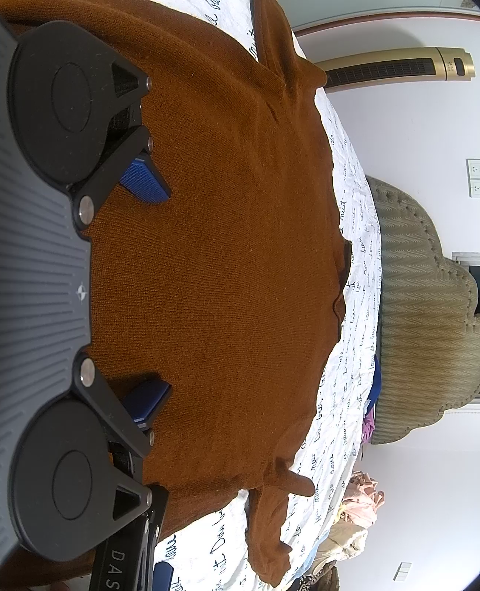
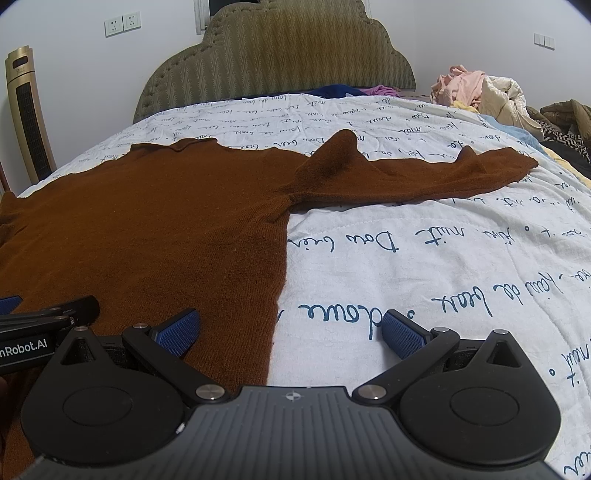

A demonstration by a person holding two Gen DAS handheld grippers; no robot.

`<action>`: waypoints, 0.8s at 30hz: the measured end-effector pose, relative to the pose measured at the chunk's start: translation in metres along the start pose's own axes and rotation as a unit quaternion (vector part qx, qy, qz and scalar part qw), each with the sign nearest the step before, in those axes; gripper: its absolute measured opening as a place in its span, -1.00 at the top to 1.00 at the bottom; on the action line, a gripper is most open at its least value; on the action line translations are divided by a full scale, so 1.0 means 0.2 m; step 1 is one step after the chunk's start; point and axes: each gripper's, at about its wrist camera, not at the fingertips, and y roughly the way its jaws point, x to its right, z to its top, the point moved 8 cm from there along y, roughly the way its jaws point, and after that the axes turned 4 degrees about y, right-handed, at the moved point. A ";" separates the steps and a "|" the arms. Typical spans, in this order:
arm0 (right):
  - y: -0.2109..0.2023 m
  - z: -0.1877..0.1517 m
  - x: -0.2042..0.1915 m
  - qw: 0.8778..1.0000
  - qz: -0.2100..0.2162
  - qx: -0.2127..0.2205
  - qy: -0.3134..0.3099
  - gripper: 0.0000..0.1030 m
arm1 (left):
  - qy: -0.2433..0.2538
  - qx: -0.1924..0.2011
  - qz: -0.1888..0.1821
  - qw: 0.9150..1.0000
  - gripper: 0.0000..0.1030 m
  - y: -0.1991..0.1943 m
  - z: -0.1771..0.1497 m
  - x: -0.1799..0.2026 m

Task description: Fold small clothes

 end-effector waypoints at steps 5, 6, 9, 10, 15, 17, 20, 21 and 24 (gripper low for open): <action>0.00 0.00 0.00 1.000 0.000 0.000 0.000 -1.00 | 0.000 0.000 0.000 1.000 -1.00 0.00 0.00 0.00; 0.00 0.00 0.00 1.000 0.000 0.000 0.000 -1.00 | 0.000 0.000 0.000 1.000 -1.00 0.00 0.00 0.00; 0.00 0.00 0.00 1.000 0.000 0.000 0.000 -1.00 | 0.000 0.000 0.000 1.000 -1.00 0.00 0.00 0.00; 0.00 0.00 0.00 1.000 0.000 0.000 0.000 -1.00 | 0.000 0.000 0.000 1.000 -1.00 0.00 0.00 0.00; 0.00 0.00 0.00 1.000 0.000 0.000 0.000 -1.00 | 0.000 0.000 0.000 1.000 -1.00 0.00 0.00 0.00; 0.00 0.00 0.00 1.000 0.000 0.000 0.000 -1.00 | 0.000 0.000 0.000 1.000 -1.00 0.00 0.00 0.00; 0.00 0.00 0.00 1.000 0.000 0.000 0.000 -1.00 | 0.000 0.000 0.000 1.000 -1.00 0.00 0.00 0.00; 0.00 0.00 0.00 1.000 0.000 0.000 0.000 -1.00 | 0.000 0.000 0.000 1.000 -1.00 0.00 0.00 0.00; 0.00 0.01 0.01 1.000 0.000 0.000 0.001 -1.00 | 0.000 0.000 0.000 1.000 -1.00 0.00 0.00 0.00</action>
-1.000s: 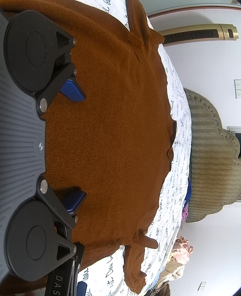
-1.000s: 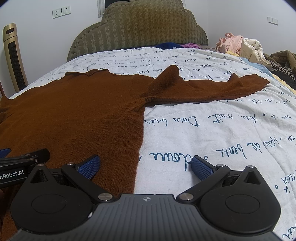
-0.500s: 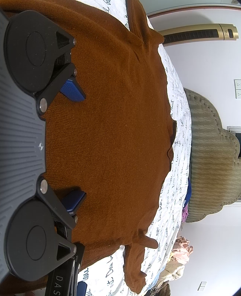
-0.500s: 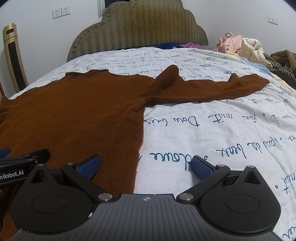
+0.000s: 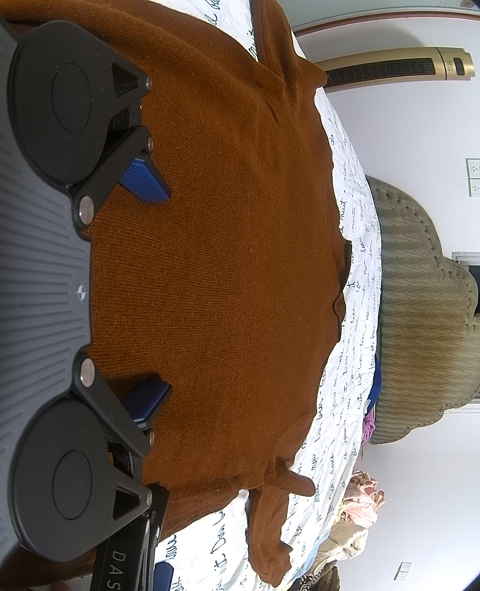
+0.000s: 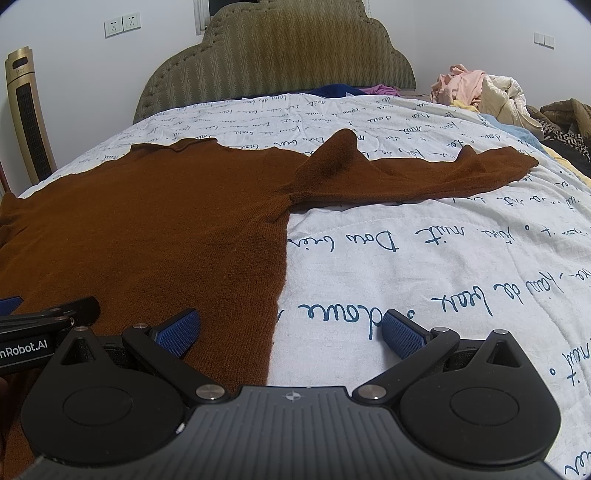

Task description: Fold small clothes

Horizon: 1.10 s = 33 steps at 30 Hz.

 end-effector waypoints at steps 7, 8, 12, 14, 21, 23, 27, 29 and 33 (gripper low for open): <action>-0.03 -0.01 -0.01 1.000 -0.001 -0.001 -0.006 -1.00 | 0.003 -0.002 0.003 1.000 -1.00 0.02 -0.01 0.01; -0.03 -0.01 -0.01 1.000 0.000 -0.001 -0.005 -1.00 | 0.003 -0.002 0.003 1.000 -1.00 0.01 -0.01 0.01; -0.02 0.00 0.00 1.000 0.004 0.000 -0.004 -0.99 | 0.004 -0.003 0.004 1.000 -1.00 0.01 -0.01 0.01; -0.03 0.00 0.01 1.000 0.011 0.000 0.001 -0.99 | 0.006 -0.005 0.004 1.000 -1.00 -0.01 0.01 0.01; -0.09 0.20 0.23 1.000 0.014 0.015 -0.016 -0.99 | 0.009 -0.018 -0.031 0.999 -1.00 -0.05 0.08 0.07; -0.09 0.29 0.37 1.000 0.016 0.024 -0.006 -0.99 | 0.014 -0.020 -0.038 0.999 -1.00 -0.05 0.12 0.13; -0.06 0.48 0.70 1.000 0.005 0.027 0.016 -0.99 | 0.048 -0.009 -0.041 0.998 -1.00 -0.04 0.20 0.27; -0.02 0.57 0.87 0.999 0.004 0.030 0.029 -0.99 | 0.062 -0.008 -0.041 0.997 -1.00 -0.01 0.24 0.34; 0.13 0.74 1.21 0.994 0.002 0.027 0.107 -0.98 | 0.081 -0.011 -0.049 0.995 -1.00 0.07 0.31 0.48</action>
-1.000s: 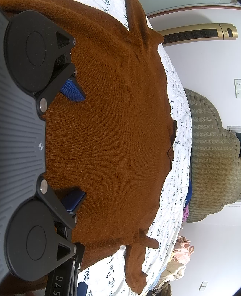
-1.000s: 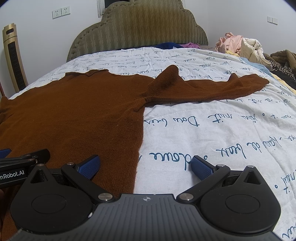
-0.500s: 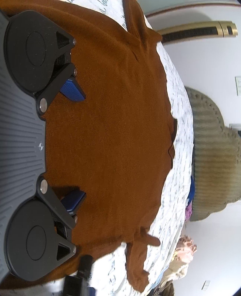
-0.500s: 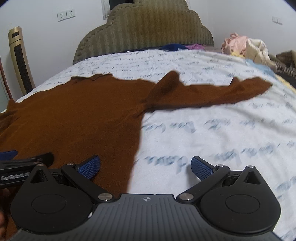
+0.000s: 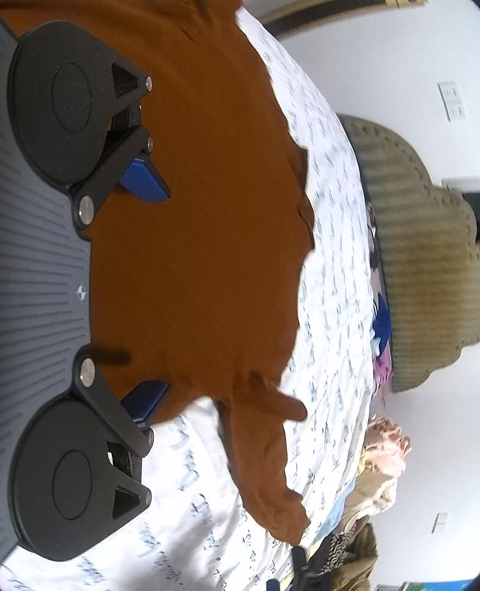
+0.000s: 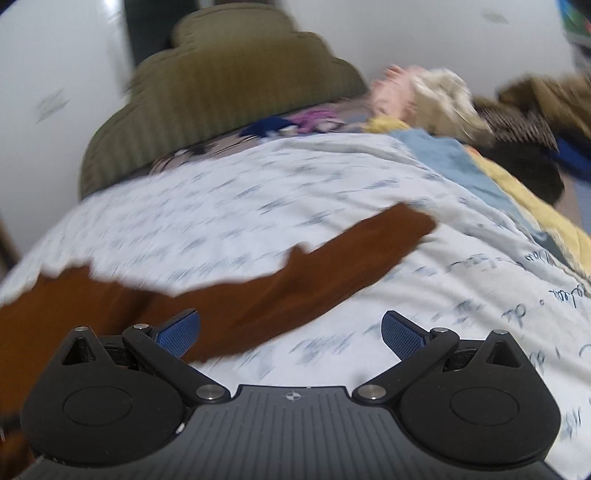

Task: Fold small clothes
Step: 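Grasp the cuff of a brown sweater sleeve with the right tool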

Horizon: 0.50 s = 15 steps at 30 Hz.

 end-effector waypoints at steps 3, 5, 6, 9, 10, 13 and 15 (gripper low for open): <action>0.13 0.12 0.20 0.998 0.003 0.005 0.064 -0.82 | 0.008 0.000 -0.001 1.000 -1.00 0.07 0.06 0.07; 0.22 0.17 0.31 0.995 -0.001 0.003 0.101 -0.78 | 0.007 -0.007 -0.005 1.000 -1.00 0.13 0.09 0.10; 0.27 0.19 0.35 0.993 -0.002 0.001 0.116 -0.79 | 0.007 -0.010 -0.007 1.000 -1.00 0.15 0.11 0.12; 0.40 0.22 0.44 0.988 0.007 -0.001 0.153 -0.73 | 0.004 -0.020 -0.007 1.000 -1.00 0.23 0.14 0.15; 0.44 0.23 0.47 0.986 0.014 -0.001 0.167 -0.68 | 0.002 -0.024 -0.006 1.000 -1.00 0.26 0.14 0.16; 0.53 0.24 0.52 0.977 0.025 0.002 0.212 -0.57 | -0.004 -0.028 -0.007 1.000 -1.00 0.30 0.15 0.17; 0.59 0.23 0.55 0.970 0.029 0.003 0.240 -0.48 | -0.009 -0.026 -0.001 1.000 -1.00 0.33 0.14 0.17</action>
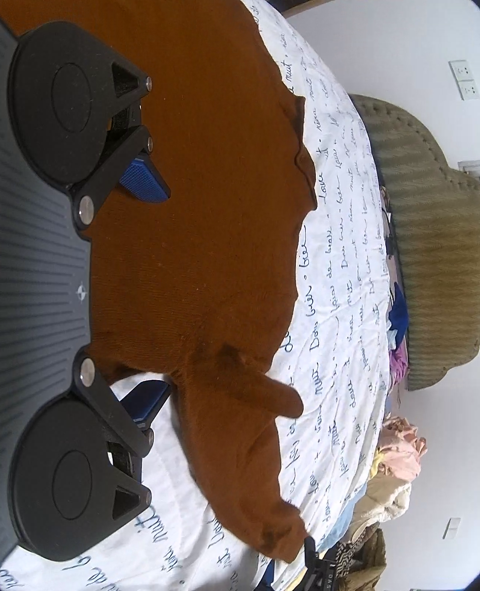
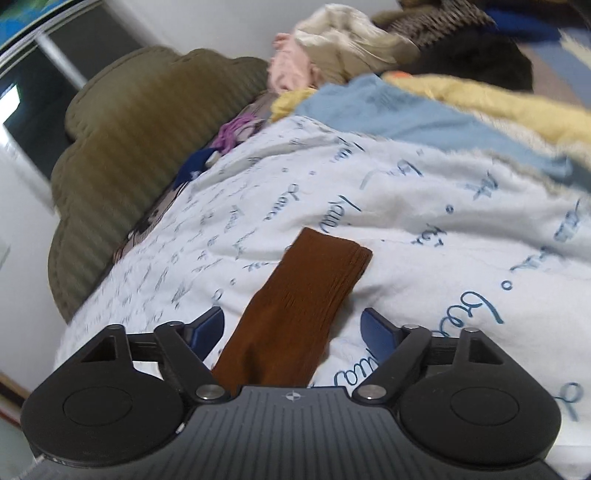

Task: Fold small clothes
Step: 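Grasp the cuff of a brown sweater sleeve with the right tool, then lift the sleeve with the right tool and carry it across the sweater body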

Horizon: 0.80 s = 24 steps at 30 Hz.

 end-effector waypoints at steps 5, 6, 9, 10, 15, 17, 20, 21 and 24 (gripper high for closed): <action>0.07 0.01 0.05 0.996 0.039 -0.002 0.074 0.60 | -0.004 -0.014 -0.002 1.000 -1.00 0.06 -0.03 0.00; 0.09 0.01 0.06 0.995 0.043 -0.009 0.089 0.68 | -0.002 -0.014 0.000 1.000 -1.00 0.06 -0.03 0.00; 0.10 -0.01 0.06 0.994 0.050 -0.002 0.095 0.76 | -0.001 -0.012 0.001 1.000 -1.00 0.07 -0.02 -0.02; 0.09 -0.01 0.06 0.994 0.055 0.004 0.095 0.77 | -0.002 -0.012 0.000 1.000 -1.00 0.07 -0.01 -0.02; 0.01 -0.01 -0.03 0.993 0.081 0.024 0.081 0.78 | 0.008 -0.014 -0.001 1.000 -1.00 0.08 0.01 0.01; -0.05 0.02 -0.08 0.992 0.100 0.035 0.072 0.78 | 0.011 -0.006 -0.006 1.000 -1.00 0.07 0.02 0.04; -0.17 0.06 -0.18 0.989 0.127 0.048 0.058 0.78 | 0.018 -0.001 -0.008 1.000 -1.00 0.07 0.04 0.07; -0.21 0.07 -0.22 0.988 0.138 0.051 0.052 0.78 | 0.021 -0.004 -0.011 1.000 -1.00 0.07 0.04 0.09; -0.33 0.09 -0.35 0.983 0.171 0.060 0.035 0.78 | 0.020 -0.004 -0.013 1.000 -1.00 0.10 0.08 0.12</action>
